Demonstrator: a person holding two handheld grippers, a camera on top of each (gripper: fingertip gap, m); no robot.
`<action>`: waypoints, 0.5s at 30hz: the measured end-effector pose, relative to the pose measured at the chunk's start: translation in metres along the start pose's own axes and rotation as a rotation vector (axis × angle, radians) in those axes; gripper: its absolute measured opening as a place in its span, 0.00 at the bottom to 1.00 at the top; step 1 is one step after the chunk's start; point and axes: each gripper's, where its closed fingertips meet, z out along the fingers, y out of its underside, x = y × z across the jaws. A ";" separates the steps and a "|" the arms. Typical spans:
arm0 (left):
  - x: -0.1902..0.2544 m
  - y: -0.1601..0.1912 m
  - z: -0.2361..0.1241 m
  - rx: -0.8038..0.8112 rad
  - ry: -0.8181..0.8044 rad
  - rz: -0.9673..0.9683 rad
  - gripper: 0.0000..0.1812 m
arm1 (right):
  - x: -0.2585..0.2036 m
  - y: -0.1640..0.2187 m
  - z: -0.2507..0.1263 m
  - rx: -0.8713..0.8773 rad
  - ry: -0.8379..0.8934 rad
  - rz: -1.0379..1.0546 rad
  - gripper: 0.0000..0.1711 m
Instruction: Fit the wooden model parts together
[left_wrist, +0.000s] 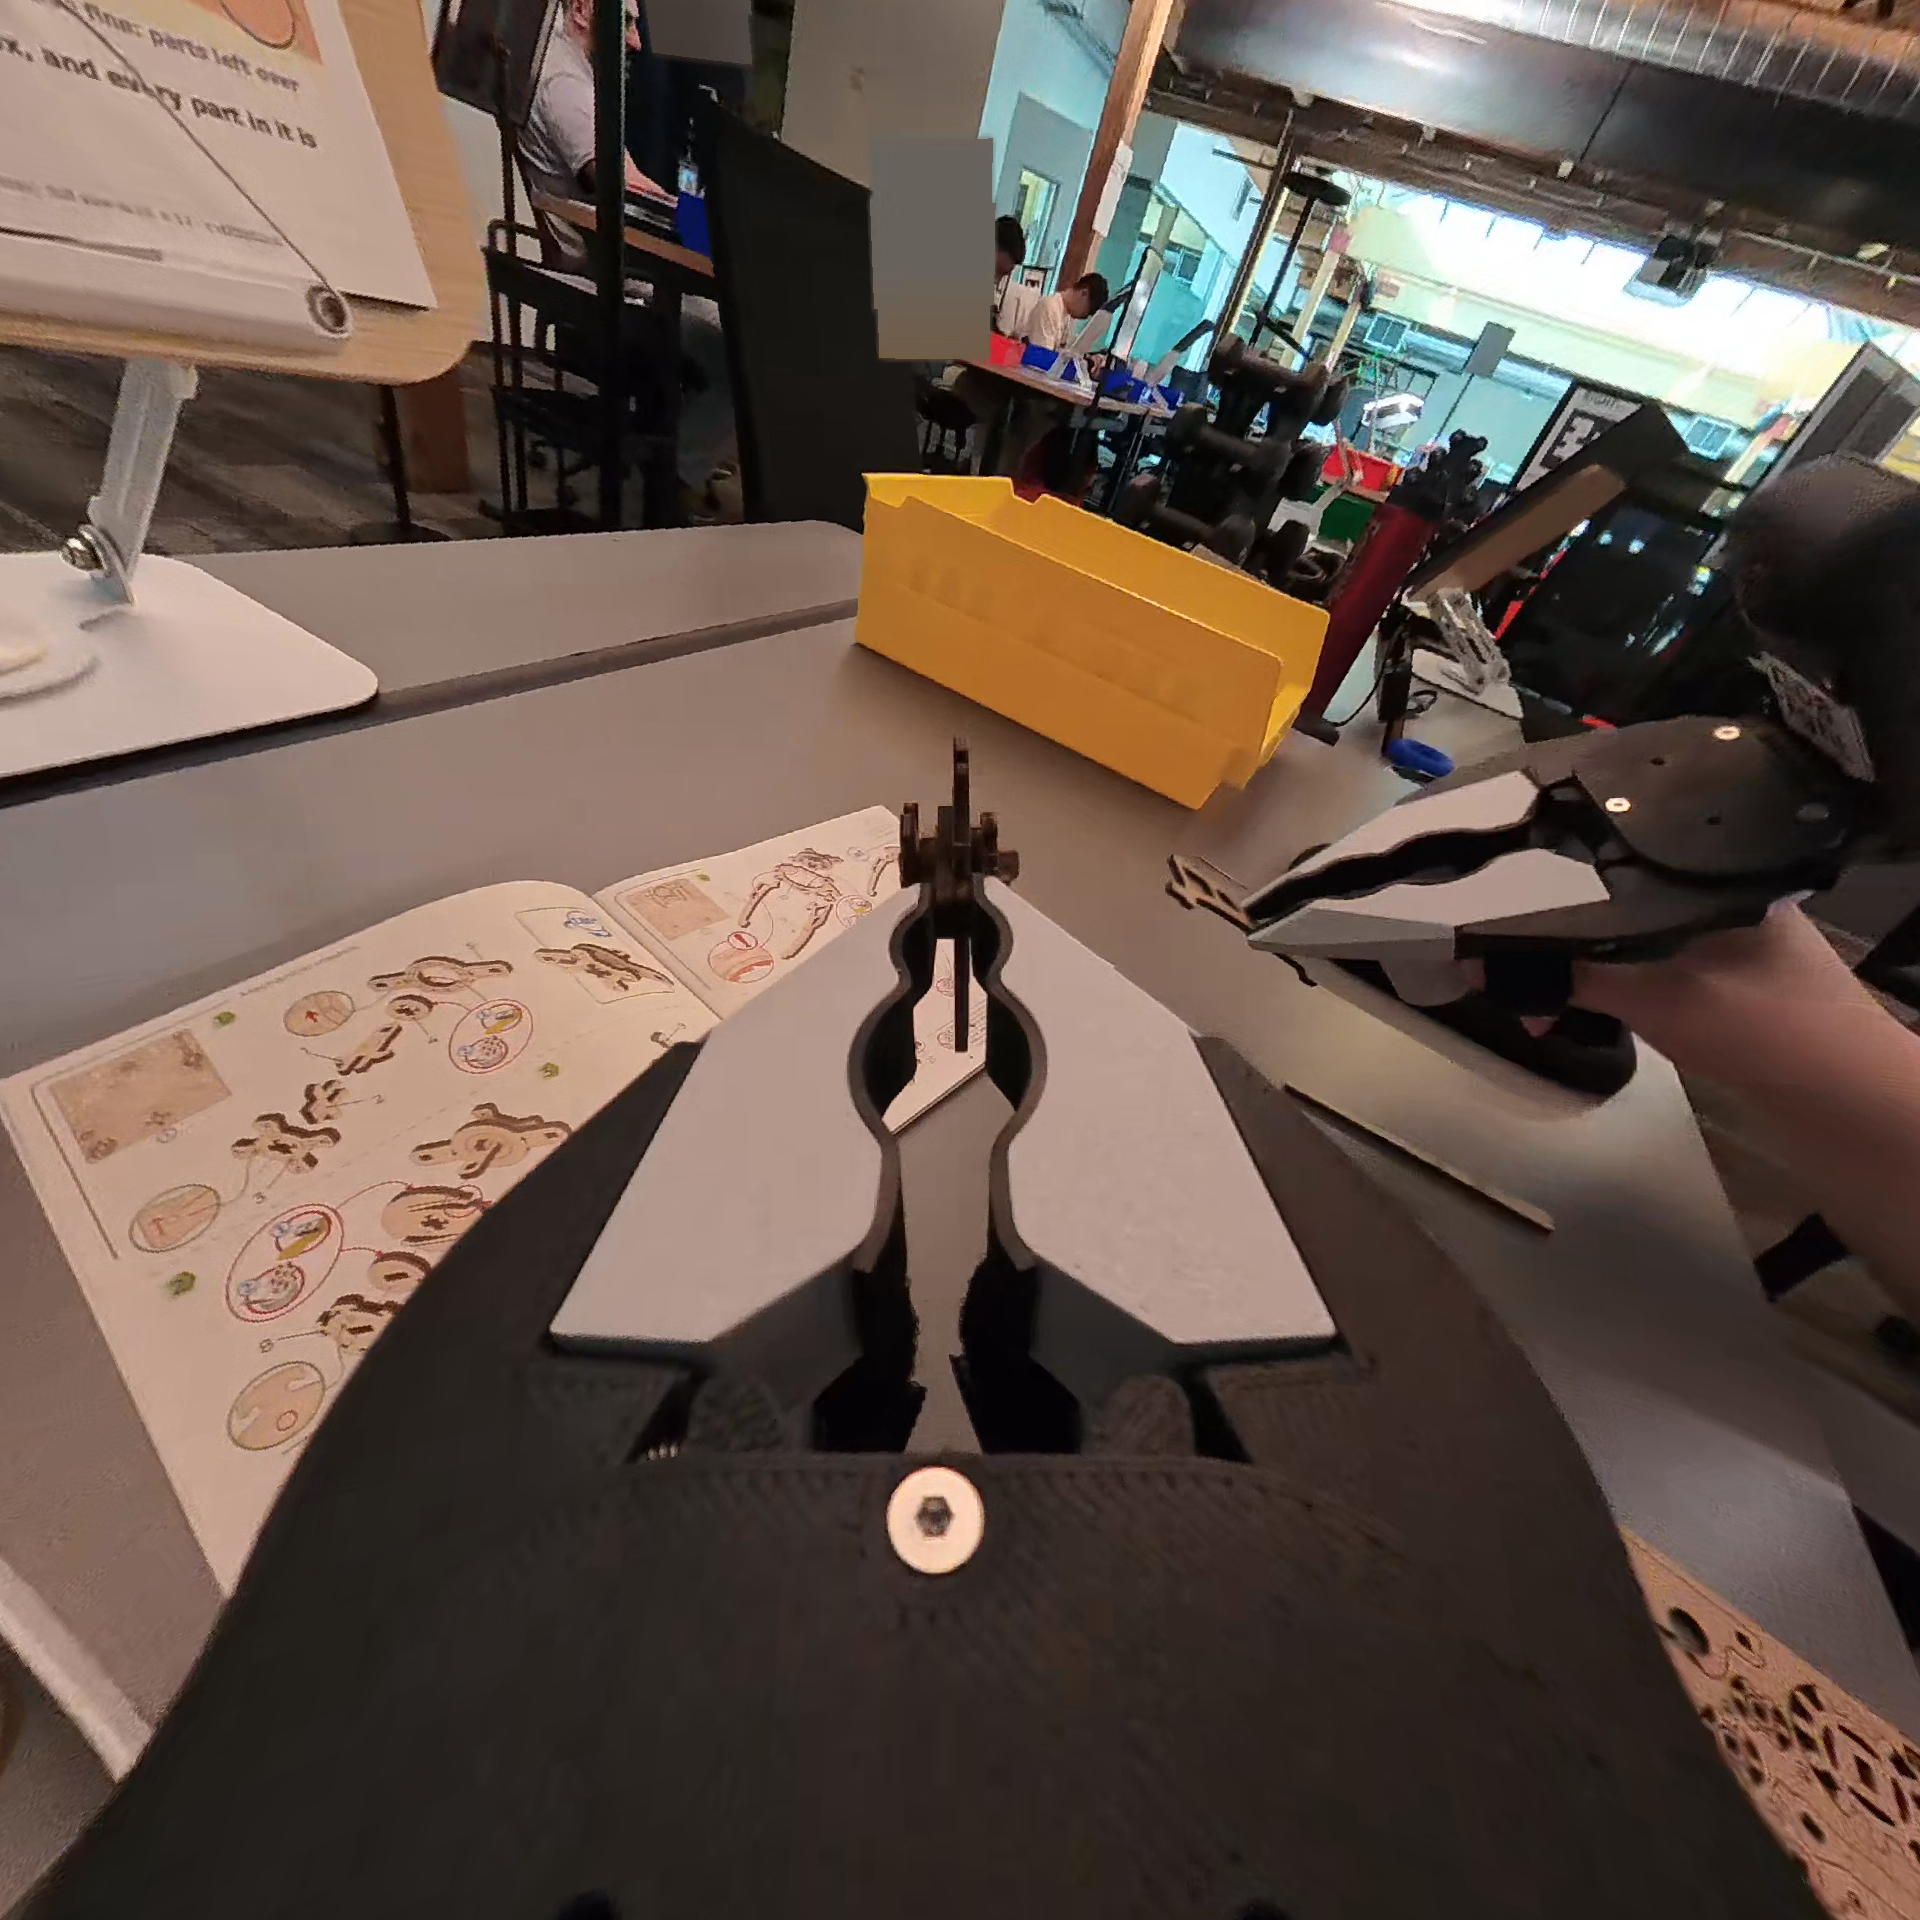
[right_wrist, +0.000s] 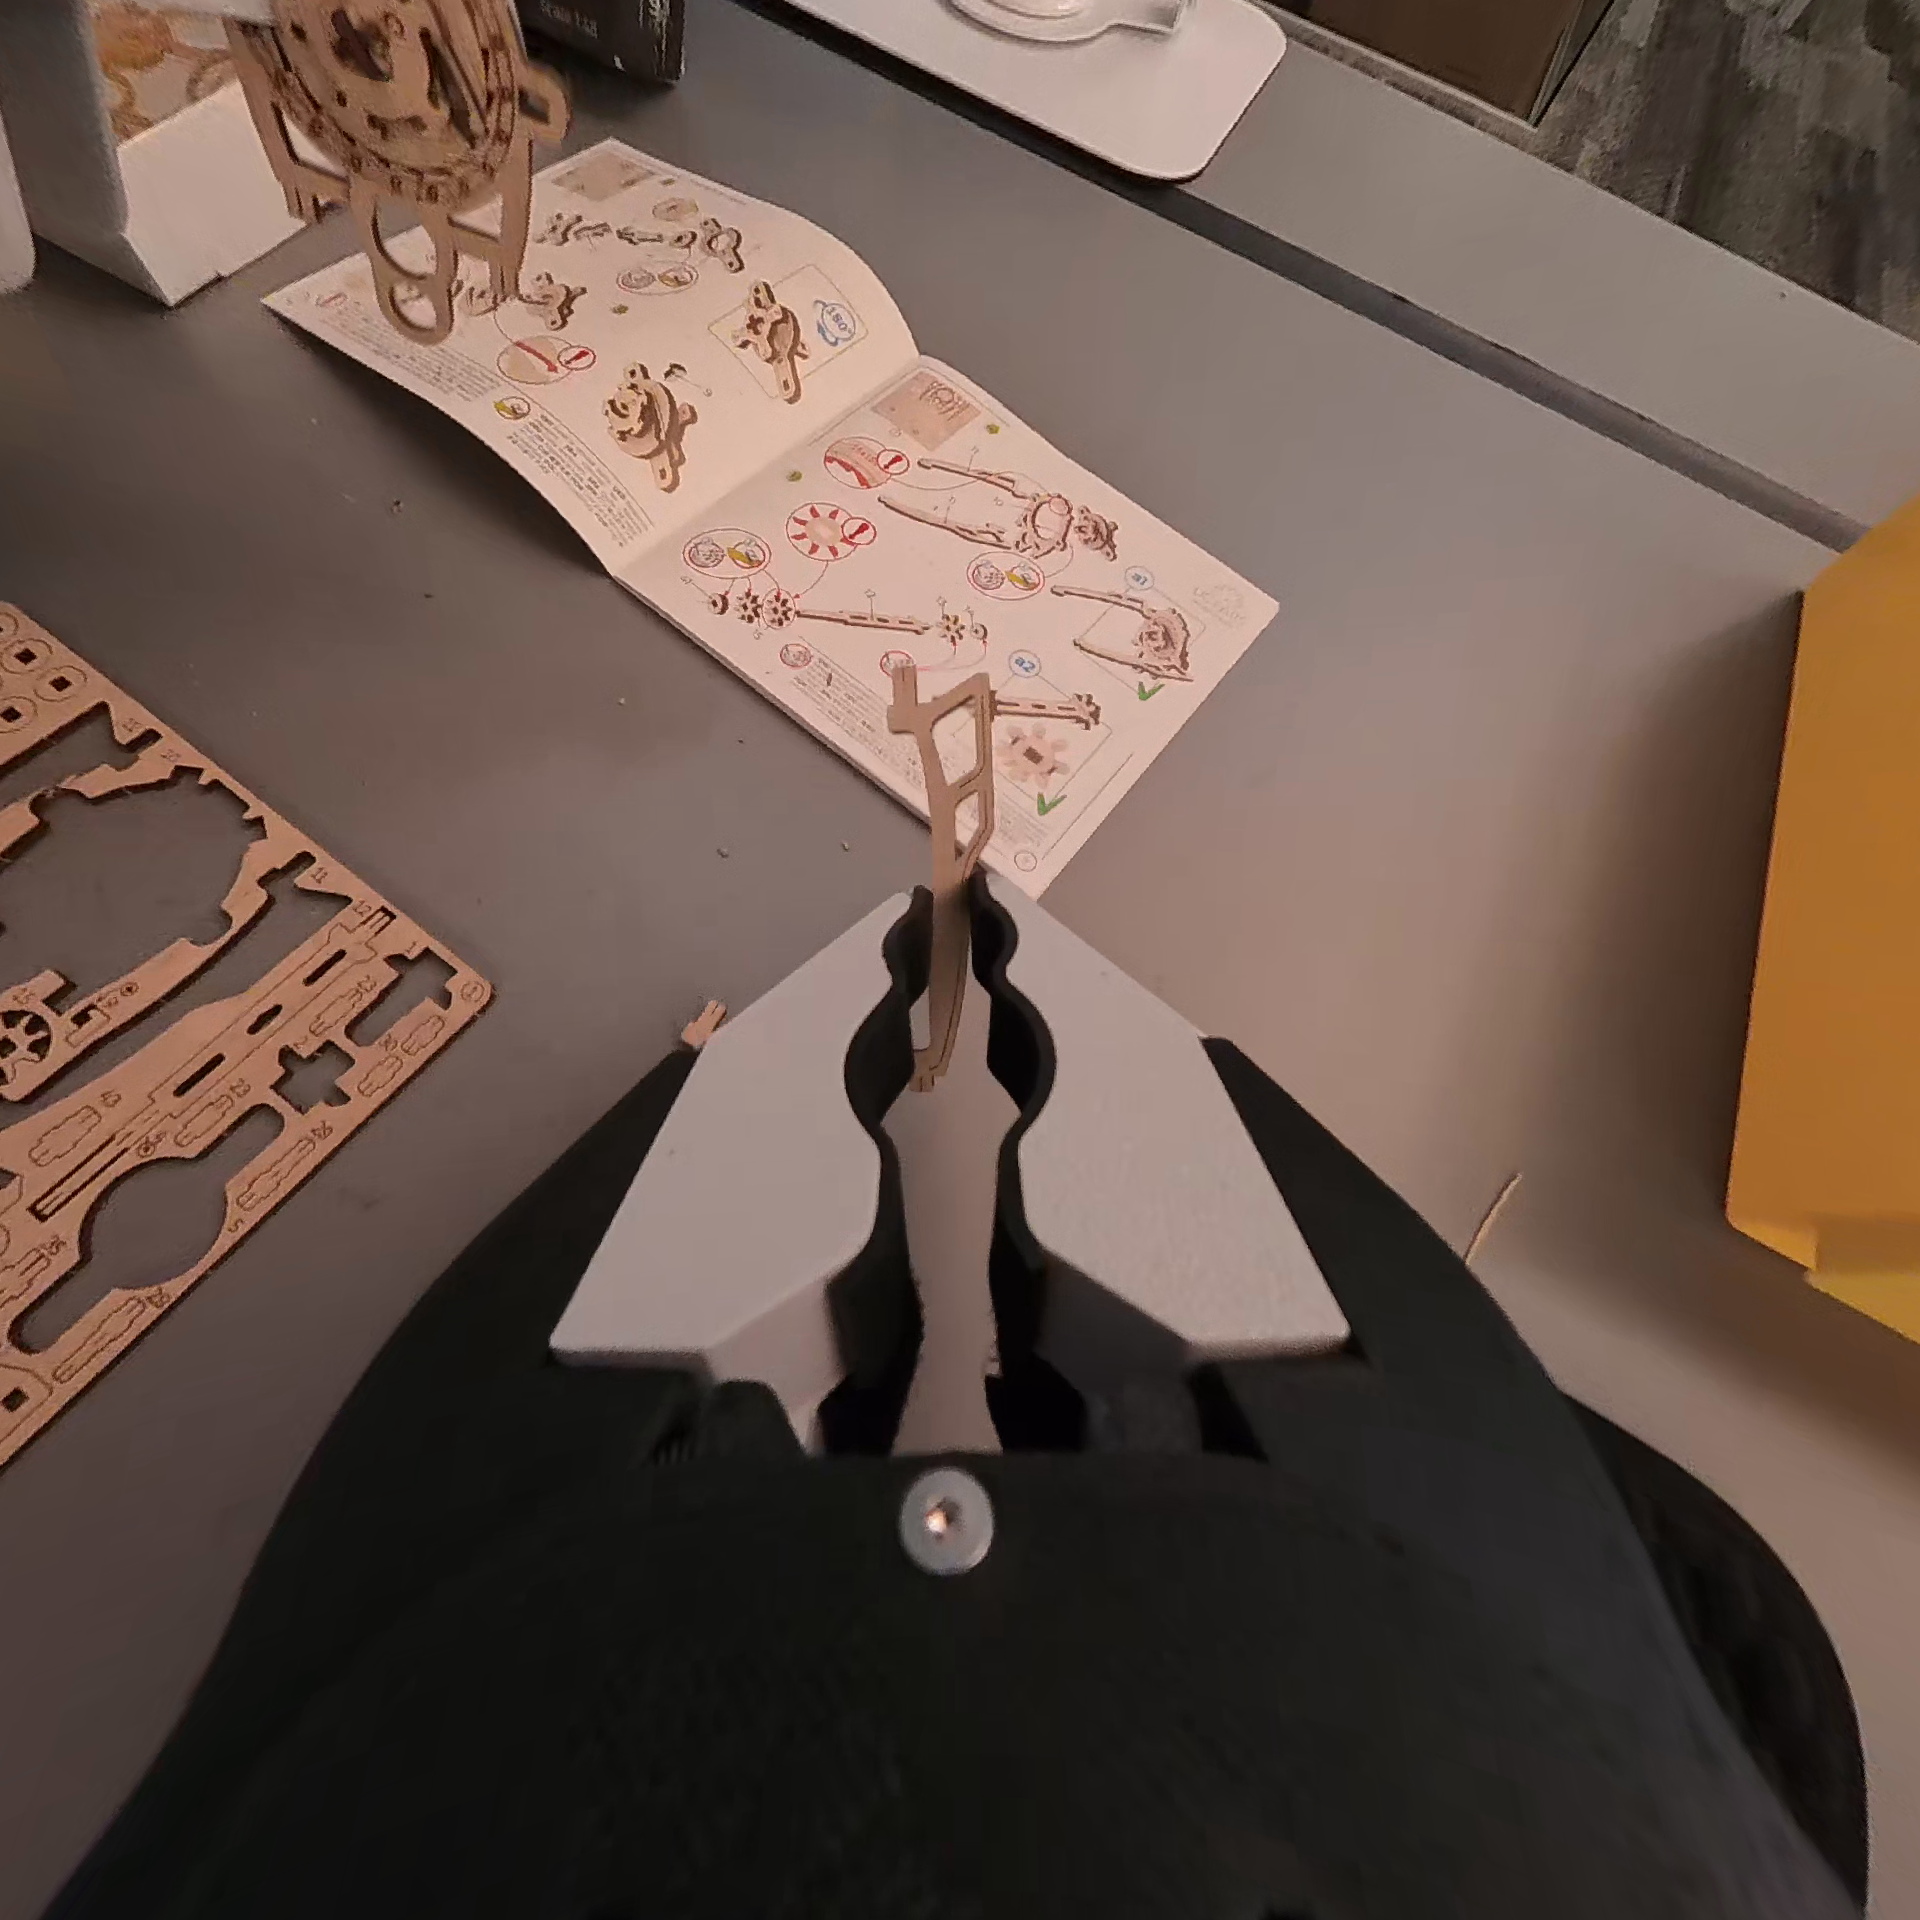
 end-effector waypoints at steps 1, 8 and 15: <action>0.001 0.000 0.000 -0.002 0.002 0.008 0.02 | 0.001 -0.002 0.001 0.008 -0.001 -0.001 0.03; 0.005 0.007 0.004 -0.030 0.029 -0.009 0.02 | 0.006 -0.004 0.017 0.025 -0.032 0.040 0.04; -0.002 0.006 0.003 -0.022 0.043 -0.083 0.02 | 0.002 -0.008 0.033 0.039 -0.134 0.142 0.03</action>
